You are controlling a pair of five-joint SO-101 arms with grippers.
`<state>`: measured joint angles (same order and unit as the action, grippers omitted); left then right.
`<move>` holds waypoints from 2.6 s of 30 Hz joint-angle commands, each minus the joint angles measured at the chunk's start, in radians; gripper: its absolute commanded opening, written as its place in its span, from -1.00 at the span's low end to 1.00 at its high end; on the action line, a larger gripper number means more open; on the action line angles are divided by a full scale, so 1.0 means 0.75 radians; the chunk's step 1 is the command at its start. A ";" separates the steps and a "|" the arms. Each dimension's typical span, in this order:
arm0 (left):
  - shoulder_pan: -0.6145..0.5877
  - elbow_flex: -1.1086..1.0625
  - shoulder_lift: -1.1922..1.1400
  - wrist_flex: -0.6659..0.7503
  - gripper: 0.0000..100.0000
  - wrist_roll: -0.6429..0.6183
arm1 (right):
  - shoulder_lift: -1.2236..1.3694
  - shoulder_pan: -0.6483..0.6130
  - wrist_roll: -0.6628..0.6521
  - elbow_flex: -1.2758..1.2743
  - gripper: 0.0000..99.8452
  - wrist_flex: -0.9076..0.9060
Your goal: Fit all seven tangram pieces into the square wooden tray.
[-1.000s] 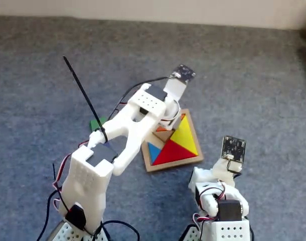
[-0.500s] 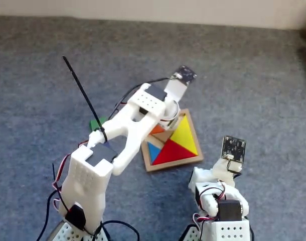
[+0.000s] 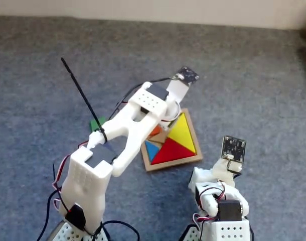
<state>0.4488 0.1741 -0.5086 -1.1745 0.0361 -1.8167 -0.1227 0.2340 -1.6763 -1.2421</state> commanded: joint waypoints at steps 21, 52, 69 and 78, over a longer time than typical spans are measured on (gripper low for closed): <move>-0.107 0.230 -0.150 -0.153 -0.61 -0.168 | -0.024 0.017 -0.006 -0.171 -0.99 -0.007; 0.007 0.547 -0.304 -0.399 -0.93 -0.170 | -0.024 0.017 -0.006 -0.171 -0.99 -0.007; 0.107 0.543 -0.159 -0.548 -0.93 0.045 | -0.024 0.017 -0.006 -0.171 -0.99 -0.007; 0.085 0.549 -0.150 -0.618 -0.60 0.037 | -0.024 0.017 -0.006 -0.171 -0.99 -0.007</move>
<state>0.5317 0.5516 -0.6974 -1.6256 0.0606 -1.8167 -0.1227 0.2340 -1.6763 -1.2421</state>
